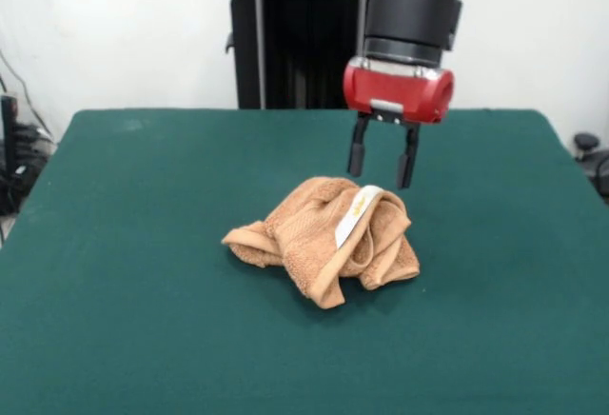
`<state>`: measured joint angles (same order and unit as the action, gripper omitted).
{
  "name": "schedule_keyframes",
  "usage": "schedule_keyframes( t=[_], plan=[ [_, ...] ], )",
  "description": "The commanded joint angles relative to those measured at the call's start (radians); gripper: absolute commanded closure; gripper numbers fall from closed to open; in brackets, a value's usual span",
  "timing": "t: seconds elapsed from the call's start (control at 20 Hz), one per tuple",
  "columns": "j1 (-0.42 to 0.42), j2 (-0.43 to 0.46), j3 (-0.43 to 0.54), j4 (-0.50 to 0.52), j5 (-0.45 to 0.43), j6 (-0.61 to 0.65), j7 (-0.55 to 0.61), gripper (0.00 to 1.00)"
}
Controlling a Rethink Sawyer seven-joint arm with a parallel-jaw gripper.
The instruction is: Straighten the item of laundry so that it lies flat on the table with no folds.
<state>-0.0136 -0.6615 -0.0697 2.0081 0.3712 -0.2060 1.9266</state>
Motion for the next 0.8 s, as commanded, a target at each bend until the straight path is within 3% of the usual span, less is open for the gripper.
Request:
schedule_keyframes(
  t=[0.05, 0.5, 0.8],
  plan=[
    [0.088, 0.162, 0.006, -0.045, 0.098, -0.079, 0.238, 0.00],
    [0.131, 0.197, -0.042, -0.058, 0.155, -0.151, 0.244, 0.00],
    [0.216, 0.213, -0.191, -0.093, 0.301, -0.172, 0.164, 0.00]
  ],
)
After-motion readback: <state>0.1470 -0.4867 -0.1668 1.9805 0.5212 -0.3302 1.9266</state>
